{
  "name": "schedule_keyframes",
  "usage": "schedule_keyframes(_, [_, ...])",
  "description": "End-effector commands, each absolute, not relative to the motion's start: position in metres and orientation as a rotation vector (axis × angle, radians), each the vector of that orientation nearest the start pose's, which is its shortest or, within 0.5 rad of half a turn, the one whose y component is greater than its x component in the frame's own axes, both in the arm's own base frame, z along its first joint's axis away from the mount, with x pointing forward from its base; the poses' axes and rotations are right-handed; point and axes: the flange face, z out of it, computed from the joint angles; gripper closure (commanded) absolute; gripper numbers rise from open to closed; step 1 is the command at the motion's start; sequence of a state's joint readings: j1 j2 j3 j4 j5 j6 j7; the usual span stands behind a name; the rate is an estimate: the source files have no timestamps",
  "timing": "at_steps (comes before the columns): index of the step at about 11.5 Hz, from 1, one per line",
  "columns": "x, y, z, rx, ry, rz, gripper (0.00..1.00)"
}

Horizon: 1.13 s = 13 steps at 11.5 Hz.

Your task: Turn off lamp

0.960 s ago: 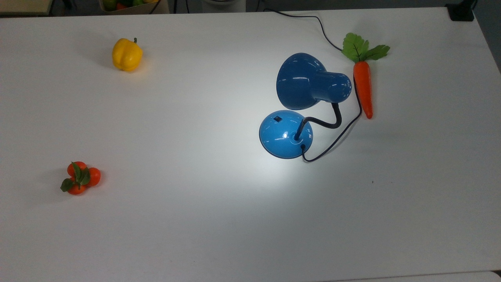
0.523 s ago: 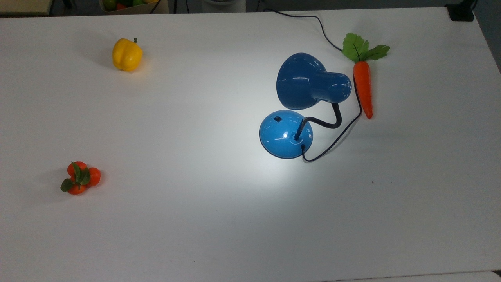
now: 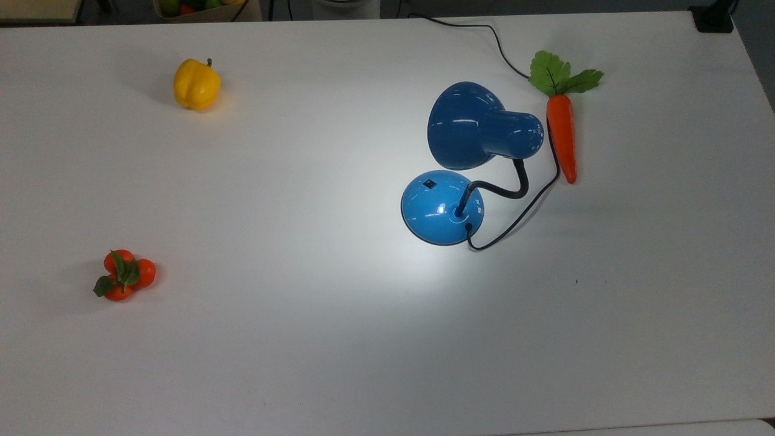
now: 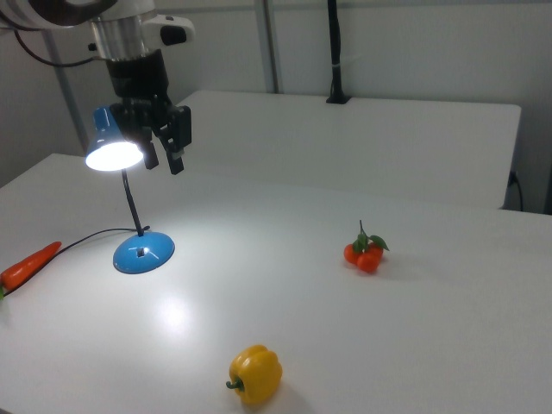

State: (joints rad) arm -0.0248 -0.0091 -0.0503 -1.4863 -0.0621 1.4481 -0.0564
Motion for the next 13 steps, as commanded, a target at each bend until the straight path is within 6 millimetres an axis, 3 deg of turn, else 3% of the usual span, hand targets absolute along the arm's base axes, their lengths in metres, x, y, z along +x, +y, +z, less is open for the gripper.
schedule_keyframes(1, [0.539,-0.046,0.648,-3.196,0.012,0.095,1.00])
schedule_keyframes(5, [0.541,-0.043,0.645,-3.188,0.003,0.096,1.00])
schedule_keyframes(7, [0.543,-0.029,0.631,-3.184,-0.038,0.119,1.00])
schedule_keyframes(13, [0.562,0.043,0.536,-3.177,-0.253,0.012,1.00])
